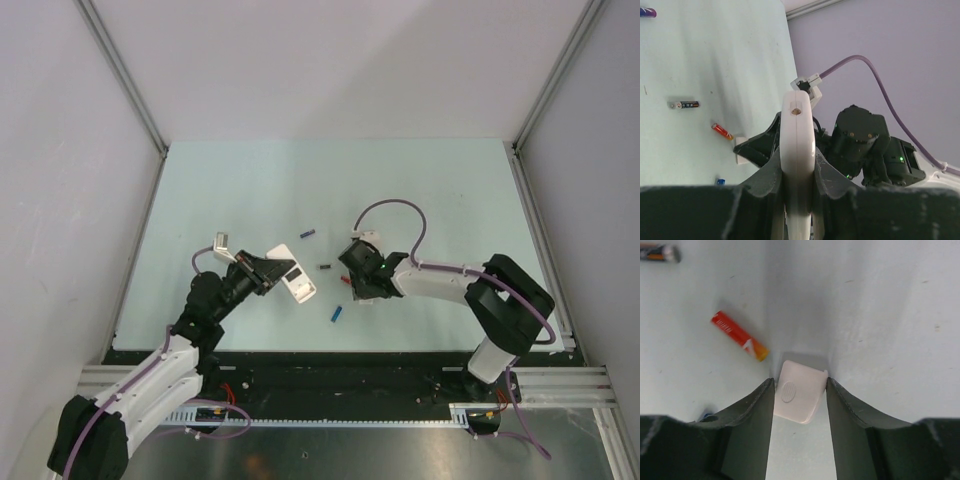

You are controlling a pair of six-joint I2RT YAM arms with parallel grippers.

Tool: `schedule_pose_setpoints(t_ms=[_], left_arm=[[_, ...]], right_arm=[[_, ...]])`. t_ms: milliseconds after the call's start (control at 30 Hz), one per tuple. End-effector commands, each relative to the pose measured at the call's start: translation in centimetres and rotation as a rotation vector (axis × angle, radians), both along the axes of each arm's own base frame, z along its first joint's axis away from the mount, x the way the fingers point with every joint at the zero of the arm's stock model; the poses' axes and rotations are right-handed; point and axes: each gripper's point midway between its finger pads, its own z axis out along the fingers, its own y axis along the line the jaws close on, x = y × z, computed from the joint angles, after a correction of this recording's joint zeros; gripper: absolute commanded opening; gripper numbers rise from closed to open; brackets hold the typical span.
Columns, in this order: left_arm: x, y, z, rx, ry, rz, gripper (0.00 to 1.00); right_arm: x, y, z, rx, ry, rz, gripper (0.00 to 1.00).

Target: Load the batteries into the remote control

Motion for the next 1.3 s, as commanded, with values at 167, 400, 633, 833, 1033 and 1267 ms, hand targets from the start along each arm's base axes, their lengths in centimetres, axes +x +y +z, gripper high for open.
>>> schedule_pose_setpoints(t_ms=[167, 400, 633, 833, 1033, 1267], left_arm=[[0.0, 0.0, 0.8, -0.005, -0.026, -0.010, 0.00], [0.0, 0.1, 0.5, -0.012, -0.018, 0.001, 0.00], [0.0, 0.4, 0.6, -0.012, -0.020, 0.014, 0.00], [0.0, 0.4, -0.6, -0.003, 0.013, 0.017, 0.00], [0.1, 0.5, -0.4, 0.001, 0.001, 0.023, 0.00], [-0.6, 0.0, 0.8, -0.007, -0.075, -0.025, 0.00]], right_arm=[[2.5, -8.8, -2.6, 0.016, 0.117, -0.334, 0.45], [7.3, -12.4, -3.8, 0.249, 0.164, -0.646, 0.44], [10.3, -12.7, -1.2, 0.216, 0.076, -0.621, 0.49], [10.2, -13.4, 2.2, 0.187, -0.009, -0.597, 0.72], [9.7, -12.8, 6.3, 0.185, -0.114, -0.550, 0.77], [6.3, -4.1, 14.4, 0.218, -0.388, -0.163, 0.80]])
